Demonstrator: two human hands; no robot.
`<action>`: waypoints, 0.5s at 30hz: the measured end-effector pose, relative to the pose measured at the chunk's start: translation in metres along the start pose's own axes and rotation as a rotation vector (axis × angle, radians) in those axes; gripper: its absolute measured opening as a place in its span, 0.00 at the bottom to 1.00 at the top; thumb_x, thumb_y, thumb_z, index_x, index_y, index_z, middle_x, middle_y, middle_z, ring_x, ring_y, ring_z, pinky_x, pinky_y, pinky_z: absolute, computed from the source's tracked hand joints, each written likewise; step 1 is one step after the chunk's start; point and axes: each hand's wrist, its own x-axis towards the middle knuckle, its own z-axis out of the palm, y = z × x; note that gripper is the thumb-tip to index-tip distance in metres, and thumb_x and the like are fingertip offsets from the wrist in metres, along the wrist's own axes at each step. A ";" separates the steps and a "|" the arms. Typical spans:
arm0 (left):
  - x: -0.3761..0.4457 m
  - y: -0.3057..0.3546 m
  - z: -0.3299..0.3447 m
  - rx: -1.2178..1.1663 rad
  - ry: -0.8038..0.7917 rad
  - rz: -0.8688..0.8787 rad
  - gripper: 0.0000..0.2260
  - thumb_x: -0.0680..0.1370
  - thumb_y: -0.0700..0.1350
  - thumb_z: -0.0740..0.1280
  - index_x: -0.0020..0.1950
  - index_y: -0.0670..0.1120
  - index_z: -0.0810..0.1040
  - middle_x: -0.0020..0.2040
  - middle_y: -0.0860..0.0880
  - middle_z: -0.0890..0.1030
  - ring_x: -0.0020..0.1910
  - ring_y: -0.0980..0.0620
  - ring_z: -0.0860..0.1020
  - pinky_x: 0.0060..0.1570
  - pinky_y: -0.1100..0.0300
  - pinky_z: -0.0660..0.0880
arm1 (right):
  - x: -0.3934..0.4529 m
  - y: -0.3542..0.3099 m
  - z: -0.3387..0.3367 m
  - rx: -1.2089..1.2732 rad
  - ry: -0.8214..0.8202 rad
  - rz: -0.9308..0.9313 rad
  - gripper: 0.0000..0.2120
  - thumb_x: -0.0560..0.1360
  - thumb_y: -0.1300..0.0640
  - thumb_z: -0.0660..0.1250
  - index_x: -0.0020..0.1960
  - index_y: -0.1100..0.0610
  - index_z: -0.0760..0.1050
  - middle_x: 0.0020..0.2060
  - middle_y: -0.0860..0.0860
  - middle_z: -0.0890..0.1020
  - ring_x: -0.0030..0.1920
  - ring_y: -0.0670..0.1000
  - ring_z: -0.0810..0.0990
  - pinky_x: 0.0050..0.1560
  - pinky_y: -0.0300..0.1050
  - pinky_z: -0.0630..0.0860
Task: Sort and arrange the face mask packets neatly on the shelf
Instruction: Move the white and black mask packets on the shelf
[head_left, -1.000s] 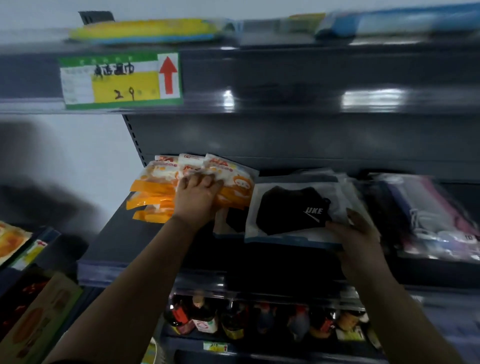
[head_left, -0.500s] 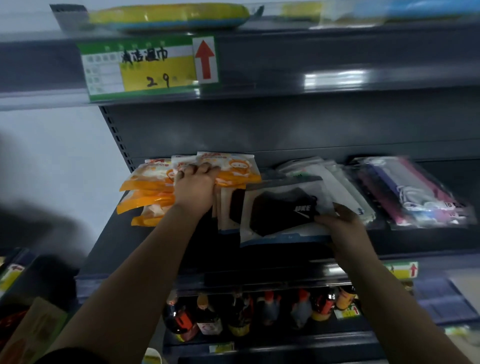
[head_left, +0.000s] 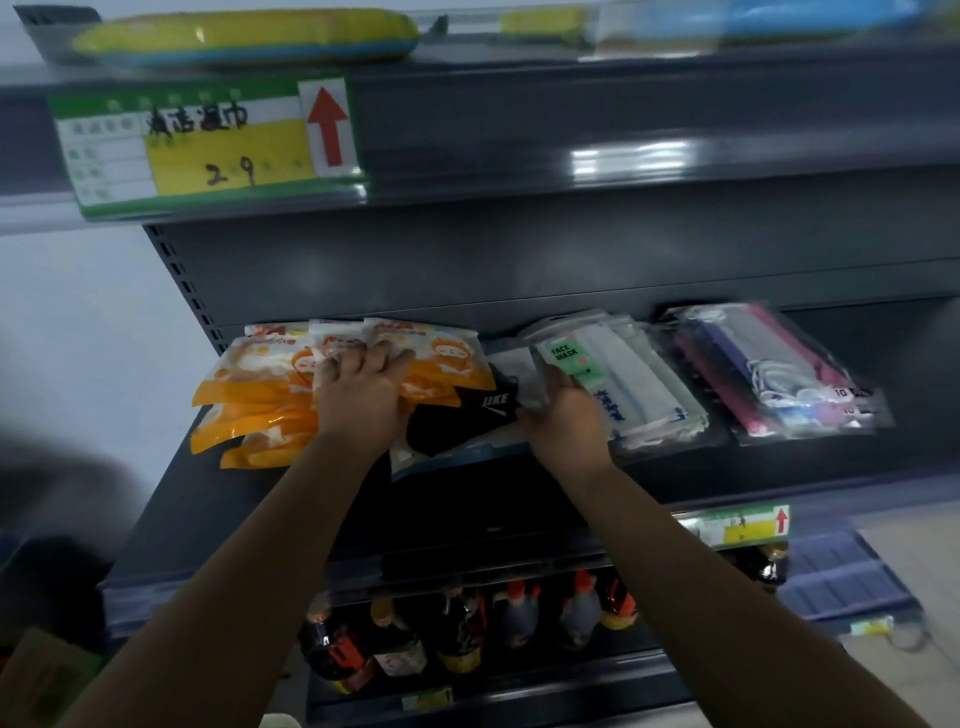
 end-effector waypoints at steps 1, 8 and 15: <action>-0.002 0.003 -0.002 0.004 0.003 -0.008 0.31 0.75 0.53 0.66 0.75 0.52 0.59 0.75 0.47 0.61 0.73 0.41 0.58 0.70 0.42 0.56 | -0.002 0.002 -0.003 -0.002 0.014 -0.047 0.27 0.73 0.60 0.67 0.70 0.62 0.65 0.63 0.61 0.74 0.62 0.59 0.73 0.57 0.46 0.71; -0.014 0.072 -0.029 -0.074 0.099 0.036 0.27 0.75 0.51 0.64 0.73 0.50 0.64 0.71 0.47 0.68 0.70 0.42 0.62 0.70 0.47 0.56 | -0.011 0.026 -0.059 -0.188 0.105 -0.370 0.17 0.68 0.61 0.66 0.57 0.62 0.77 0.52 0.60 0.80 0.50 0.63 0.80 0.48 0.52 0.79; -0.010 0.201 -0.043 -0.108 0.067 0.137 0.24 0.77 0.52 0.60 0.73 0.52 0.62 0.70 0.50 0.68 0.70 0.45 0.63 0.69 0.50 0.58 | -0.006 0.098 -0.144 -0.526 0.031 -0.329 0.15 0.59 0.56 0.73 0.45 0.58 0.80 0.39 0.57 0.82 0.40 0.61 0.81 0.38 0.50 0.78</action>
